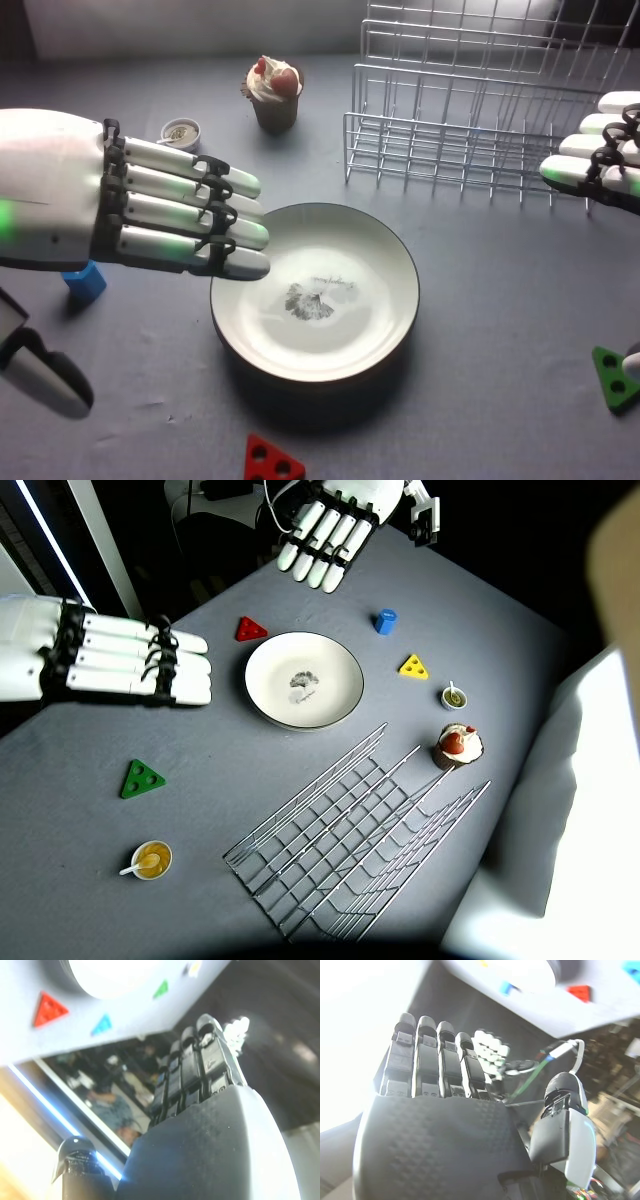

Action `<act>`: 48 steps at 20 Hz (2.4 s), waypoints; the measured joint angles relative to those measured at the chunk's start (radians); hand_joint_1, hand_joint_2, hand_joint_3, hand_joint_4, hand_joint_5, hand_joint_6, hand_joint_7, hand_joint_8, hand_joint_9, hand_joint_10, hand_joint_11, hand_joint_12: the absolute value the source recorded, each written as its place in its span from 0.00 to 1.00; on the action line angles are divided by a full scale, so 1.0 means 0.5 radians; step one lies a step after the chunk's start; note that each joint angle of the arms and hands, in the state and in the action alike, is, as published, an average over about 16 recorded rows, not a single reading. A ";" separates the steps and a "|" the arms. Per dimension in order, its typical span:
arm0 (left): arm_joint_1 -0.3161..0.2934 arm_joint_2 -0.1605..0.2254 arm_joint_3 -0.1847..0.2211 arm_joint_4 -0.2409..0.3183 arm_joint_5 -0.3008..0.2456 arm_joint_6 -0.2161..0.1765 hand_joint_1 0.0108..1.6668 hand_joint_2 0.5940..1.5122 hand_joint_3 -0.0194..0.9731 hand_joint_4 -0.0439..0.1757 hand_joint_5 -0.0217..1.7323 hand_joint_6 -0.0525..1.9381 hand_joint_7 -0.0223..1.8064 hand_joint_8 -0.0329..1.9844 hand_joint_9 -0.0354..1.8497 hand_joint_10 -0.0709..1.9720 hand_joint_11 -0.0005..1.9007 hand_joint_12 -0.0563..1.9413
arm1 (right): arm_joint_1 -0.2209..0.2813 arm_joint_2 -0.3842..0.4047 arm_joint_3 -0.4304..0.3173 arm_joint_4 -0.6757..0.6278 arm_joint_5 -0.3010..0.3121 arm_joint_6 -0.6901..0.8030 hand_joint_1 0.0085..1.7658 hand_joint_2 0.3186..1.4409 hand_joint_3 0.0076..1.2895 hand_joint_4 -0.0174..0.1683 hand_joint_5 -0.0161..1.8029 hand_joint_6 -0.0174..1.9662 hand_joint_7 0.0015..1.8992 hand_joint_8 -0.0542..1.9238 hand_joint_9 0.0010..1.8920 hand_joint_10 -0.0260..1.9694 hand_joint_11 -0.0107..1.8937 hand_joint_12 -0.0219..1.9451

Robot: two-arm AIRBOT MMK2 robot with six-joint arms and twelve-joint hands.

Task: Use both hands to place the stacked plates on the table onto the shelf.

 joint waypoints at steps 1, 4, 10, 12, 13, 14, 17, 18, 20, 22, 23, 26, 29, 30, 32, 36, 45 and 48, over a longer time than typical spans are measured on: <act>0.006 -0.001 -0.003 0.019 0.017 0.011 0.01 0.45 0.02 0.20 0.06 0.03 0.09 0.02 0.10 0.04 0.07 0.05 | 0.006 -0.007 0.010 0.019 -0.013 -0.004 0.01 0.60 0.01 0.12 0.07 0.02 0.08 0.03 0.09 0.01 0.08 0.03; 0.025 -0.006 -0.013 0.067 0.089 0.051 0.01 0.47 0.02 0.20 0.06 0.03 0.10 0.02 0.10 0.04 0.07 0.05 | 0.031 -0.026 0.035 0.071 -0.072 -0.009 0.01 0.61 0.01 0.12 0.07 0.02 0.09 0.03 0.09 0.01 0.08 0.03; 0.079 -0.036 -0.039 0.145 0.256 0.121 0.01 0.49 0.02 0.20 0.07 0.03 0.10 0.02 0.11 0.04 0.07 0.05 | 0.099 -0.050 0.056 0.041 -0.217 0.049 0.01 0.62 0.01 0.12 0.07 0.02 0.09 0.03 0.09 0.01 0.08 0.02; 0.094 -0.048 -0.045 0.174 0.300 0.140 0.01 0.50 0.02 0.21 0.07 0.03 0.11 0.02 0.11 0.04 0.08 0.04 | 0.126 -0.055 0.065 -0.015 -0.268 0.109 0.01 0.63 0.01 0.12 0.07 0.02 0.09 0.03 0.09 0.01 0.08 0.02; 0.099 -0.056 -0.047 0.187 0.321 0.149 0.01 0.50 0.02 0.21 0.08 0.03 0.11 0.02 0.11 0.04 0.08 0.04 | 0.140 -0.056 0.070 -0.041 -0.293 0.140 0.01 0.63 0.01 0.12 0.07 0.02 0.09 0.03 0.09 0.01 0.08 0.02; 0.103 -0.064 -0.048 0.198 0.341 0.158 0.01 0.51 0.02 0.21 0.08 0.03 0.11 0.02 0.12 0.04 0.08 0.04 | 0.154 -0.058 0.075 -0.066 -0.317 0.172 0.01 0.63 0.01 0.12 0.07 0.02 0.09 0.03 0.09 0.01 0.08 0.02; 0.111 -0.087 -0.049 0.224 0.398 0.181 0.01 0.51 0.02 0.21 0.08 0.03 0.12 0.02 0.12 0.04 0.08 0.04 | 0.185 -0.058 0.090 -0.140 -0.369 0.267 0.01 0.64 0.01 0.11 0.07 0.02 0.09 0.03 0.09 0.01 0.07 0.02; 0.113 -0.095 -0.049 0.233 0.415 0.187 0.01 0.51 0.02 0.21 0.08 0.03 0.12 0.02 0.12 0.04 0.08 0.04 | 0.192 -0.057 0.094 -0.166 -0.380 0.297 0.01 0.64 0.01 0.11 0.07 0.02 0.09 0.03 0.08 0.01 0.07 0.02; 0.115 -0.111 -0.049 0.251 0.445 0.198 0.01 0.51 0.02 0.21 0.08 0.03 0.12 0.02 0.12 0.04 0.08 0.04 | 0.201 -0.056 0.103 -0.217 -0.393 0.352 0.01 0.64 0.01 0.11 0.07 0.02 0.08 0.03 0.08 0.01 0.07 0.02; 0.117 -0.127 -0.050 0.269 0.474 0.207 0.00 0.51 0.02 0.21 0.08 0.03 0.12 0.02 0.12 0.04 0.08 0.04 | 0.208 -0.056 0.113 -0.266 -0.401 0.401 0.00 0.63 0.01 0.11 0.07 0.02 0.08 0.03 0.09 0.01 0.07 0.02; 0.119 -0.135 -0.050 0.278 0.489 0.212 0.00 0.51 0.02 0.21 0.08 0.03 0.12 0.02 0.12 0.04 0.08 0.04 | 0.211 -0.056 0.119 -0.285 -0.405 0.423 0.00 0.63 0.01 0.11 0.07 0.02 0.08 0.03 0.09 0.01 0.07 0.02; 0.128 -0.160 -0.050 0.303 0.537 0.225 0.00 0.50 0.02 0.21 0.08 0.03 0.12 0.02 0.12 0.04 0.08 0.04 | 0.218 -0.058 0.131 -0.300 -0.411 0.454 0.00 0.61 0.01 0.11 0.07 0.02 0.08 0.03 0.09 0.01 0.08 0.02; 0.138 -0.184 -0.050 0.329 0.589 0.231 0.00 0.50 0.02 0.20 0.07 0.03 0.11 0.02 0.12 0.04 0.08 0.04 | 0.219 -0.060 0.136 -0.287 -0.411 0.445 0.00 0.60 0.01 0.11 0.07 0.02 0.08 0.03 0.09 0.01 0.08 0.02; 0.142 -0.192 -0.050 0.337 0.606 0.232 0.00 0.50 0.02 0.20 0.07 0.03 0.11 0.02 0.12 0.04 0.08 0.04 | 0.219 -0.061 0.136 -0.287 -0.411 0.440 0.00 0.59 0.01 0.11 0.07 0.02 0.08 0.03 0.09 0.01 0.08 0.02; 0.150 -0.207 -0.050 0.355 0.641 0.233 0.00 0.50 0.02 0.19 0.07 0.03 0.11 0.02 0.12 0.04 0.08 0.04 | 0.219 -0.062 0.136 -0.285 -0.411 0.431 0.00 0.58 0.01 0.11 0.07 0.02 0.08 0.03 0.09 0.01 0.08 0.02; 0.172 -0.234 -0.051 0.392 0.710 0.233 0.00 0.50 0.02 0.18 0.06 0.03 0.10 0.02 0.12 0.04 0.08 0.04 | 0.219 -0.062 0.136 -0.279 -0.411 0.408 0.00 0.58 0.01 0.12 0.07 0.02 0.09 0.03 0.10 0.01 0.08 0.02; 0.212 -0.282 -0.048 0.424 0.827 0.232 0.00 0.51 0.02 0.16 0.06 0.02 0.09 0.02 0.12 0.04 0.08 0.04 | 0.219 -0.063 0.136 -0.273 -0.409 0.345 0.00 0.60 0.01 0.12 0.07 0.02 0.08 0.03 0.09 0.01 0.08 0.02; 0.225 -0.302 -0.043 0.405 0.848 0.226 0.00 0.52 0.02 0.16 0.06 0.02 0.09 0.01 0.11 0.04 0.08 0.04 | 0.223 -0.065 0.138 -0.274 -0.411 0.318 0.00 0.61 0.01 0.12 0.07 0.02 0.09 0.03 0.09 0.01 0.08 0.02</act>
